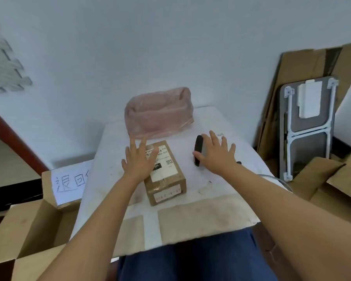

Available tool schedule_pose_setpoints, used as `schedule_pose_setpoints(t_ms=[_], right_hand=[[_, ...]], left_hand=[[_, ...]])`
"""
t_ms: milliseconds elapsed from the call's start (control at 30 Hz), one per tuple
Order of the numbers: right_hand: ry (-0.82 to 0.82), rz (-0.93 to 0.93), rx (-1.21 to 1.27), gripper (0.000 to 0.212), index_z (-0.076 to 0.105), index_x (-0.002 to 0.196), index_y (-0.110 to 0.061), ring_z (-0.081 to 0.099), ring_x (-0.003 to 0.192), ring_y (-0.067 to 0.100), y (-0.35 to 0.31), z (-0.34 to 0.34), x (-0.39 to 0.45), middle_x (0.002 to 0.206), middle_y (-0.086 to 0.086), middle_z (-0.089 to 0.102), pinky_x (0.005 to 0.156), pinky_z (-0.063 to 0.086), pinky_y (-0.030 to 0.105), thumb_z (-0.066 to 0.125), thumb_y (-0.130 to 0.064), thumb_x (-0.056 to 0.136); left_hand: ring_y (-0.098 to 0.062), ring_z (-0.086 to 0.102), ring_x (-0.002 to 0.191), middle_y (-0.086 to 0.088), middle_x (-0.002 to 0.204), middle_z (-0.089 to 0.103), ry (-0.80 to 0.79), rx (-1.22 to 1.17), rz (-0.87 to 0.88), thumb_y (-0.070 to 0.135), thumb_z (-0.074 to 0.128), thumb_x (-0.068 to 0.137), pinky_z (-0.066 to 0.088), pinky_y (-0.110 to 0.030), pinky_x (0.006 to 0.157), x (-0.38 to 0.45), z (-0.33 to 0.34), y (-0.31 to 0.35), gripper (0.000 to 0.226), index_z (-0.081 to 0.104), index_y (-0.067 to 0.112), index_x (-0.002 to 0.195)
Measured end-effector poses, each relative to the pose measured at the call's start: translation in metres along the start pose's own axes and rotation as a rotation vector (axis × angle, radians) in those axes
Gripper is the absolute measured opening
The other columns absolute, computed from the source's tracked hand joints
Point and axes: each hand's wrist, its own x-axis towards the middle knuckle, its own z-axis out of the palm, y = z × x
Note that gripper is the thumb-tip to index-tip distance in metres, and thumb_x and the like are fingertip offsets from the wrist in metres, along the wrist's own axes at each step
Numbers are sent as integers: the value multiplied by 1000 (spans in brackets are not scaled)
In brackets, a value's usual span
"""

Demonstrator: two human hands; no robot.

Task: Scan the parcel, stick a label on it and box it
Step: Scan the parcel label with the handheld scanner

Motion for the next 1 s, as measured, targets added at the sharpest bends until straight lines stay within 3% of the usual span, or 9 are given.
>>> schedule_pose_setpoints(t_ms=[100,200,267,400,533,733,1000], right_hand=[[-71,84,-67,76,9,155,-25,14,149,38,16,4,-14,166,-1,2,115,13,59,46,-51,94],[-116,129,-25,72,15,152,-20,40,135,35,29,11,-22,159,4,23,107,28,49,51,-38,93],[-104,141,-33,69,18,151,-19,46,130,33,33,12,-24,150,7,35,105,32,46,52,-32,92],[-84,150,-76,66,22,148,-17,50,124,33,36,16,-21,135,10,49,101,35,43,53,-26,90],[-64,167,-159,59,29,142,-17,48,122,33,33,21,-18,130,10,49,98,35,43,53,-25,89],[1,146,-237,48,38,134,-14,44,121,33,38,29,-14,130,10,47,99,33,44,52,-20,88],[119,9,-293,29,52,122,-6,54,108,34,51,35,-16,122,14,52,95,36,38,48,-13,93]], left_hand=[[-28,4,157,7,167,-22,-1,-184,-85,66,41,96,15,-59,121,-16,8,-10,78,6,38,160],[-25,13,156,7,166,-27,-22,-393,-134,64,48,94,24,-52,122,-31,17,-22,85,2,36,160],[-23,16,155,7,166,-26,-32,-477,-164,62,51,94,27,-49,121,-41,19,-23,87,1,34,161],[-21,14,155,11,167,-20,-67,-563,-234,73,55,84,30,-52,119,-56,23,-33,101,2,33,161],[-24,28,151,10,169,2,-142,-635,-288,91,59,51,32,-53,118,-53,29,-48,134,7,34,161],[-20,44,142,6,162,32,-199,-668,-301,91,72,46,36,-48,116,-43,47,-70,122,32,42,151],[-20,37,146,6,165,24,-160,-687,-286,93,69,47,35,-50,117,-49,47,-64,126,29,38,154]])
